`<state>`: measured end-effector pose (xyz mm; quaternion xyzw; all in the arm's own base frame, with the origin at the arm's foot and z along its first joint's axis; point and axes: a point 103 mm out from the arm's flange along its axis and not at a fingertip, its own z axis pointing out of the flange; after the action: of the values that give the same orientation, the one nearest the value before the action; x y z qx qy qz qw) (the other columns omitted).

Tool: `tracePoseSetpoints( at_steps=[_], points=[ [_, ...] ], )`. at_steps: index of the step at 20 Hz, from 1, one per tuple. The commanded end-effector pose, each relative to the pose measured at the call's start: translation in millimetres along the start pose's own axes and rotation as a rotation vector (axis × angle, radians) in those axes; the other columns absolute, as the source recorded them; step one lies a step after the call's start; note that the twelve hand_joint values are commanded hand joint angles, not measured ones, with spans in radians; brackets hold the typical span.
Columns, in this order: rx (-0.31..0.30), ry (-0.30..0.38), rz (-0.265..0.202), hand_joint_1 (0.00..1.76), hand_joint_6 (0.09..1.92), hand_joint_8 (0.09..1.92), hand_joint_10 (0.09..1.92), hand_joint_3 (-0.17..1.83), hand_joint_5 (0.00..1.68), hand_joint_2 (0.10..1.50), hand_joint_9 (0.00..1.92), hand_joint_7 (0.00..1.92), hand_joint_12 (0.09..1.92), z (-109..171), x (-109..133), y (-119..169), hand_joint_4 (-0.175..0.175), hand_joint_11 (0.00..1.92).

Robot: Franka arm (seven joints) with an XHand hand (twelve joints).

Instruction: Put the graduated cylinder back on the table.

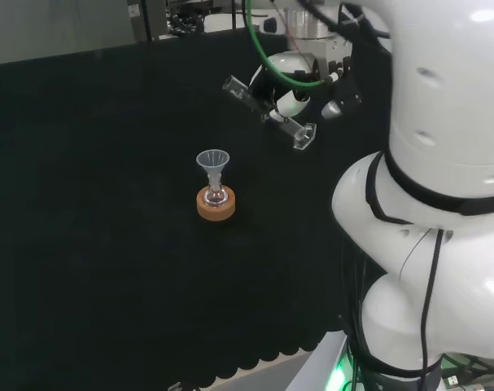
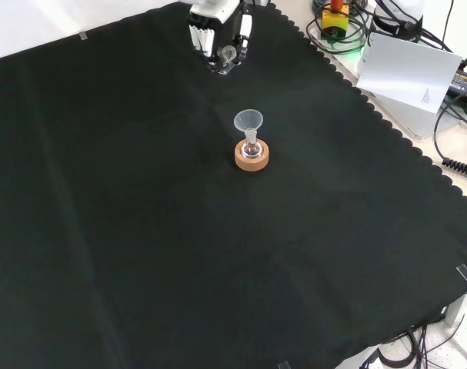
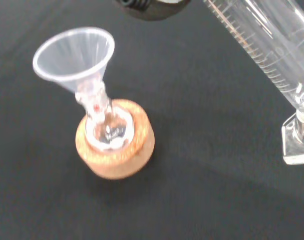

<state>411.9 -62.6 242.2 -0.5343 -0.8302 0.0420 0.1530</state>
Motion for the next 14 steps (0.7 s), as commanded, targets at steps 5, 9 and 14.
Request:
tracePoseSetpoints(
  at_steps=[5, 9, 14],
  points=[
    [-0.189, 0.199, -0.015, 1.28, 0.81, 0.79, 0.09, 0.0, 1.09, 1.05, 1.51, 1.13, 0.81, 15, -44, 31, -0.175, 1.21],
    [-0.23, 0.263, -0.014, 1.28, 0.81, 0.79, 0.09, 0.0, 1.09, 1.05, 1.51, 1.13, 0.81, 24, -57, 48, -0.175, 1.21],
    [-0.283, 0.309, -0.024, 1.28, 0.81, 0.79, 0.09, 0.0, 1.09, 1.06, 1.51, 1.13, 0.81, 33, -73, 71, -0.175, 1.21]
  ],
)
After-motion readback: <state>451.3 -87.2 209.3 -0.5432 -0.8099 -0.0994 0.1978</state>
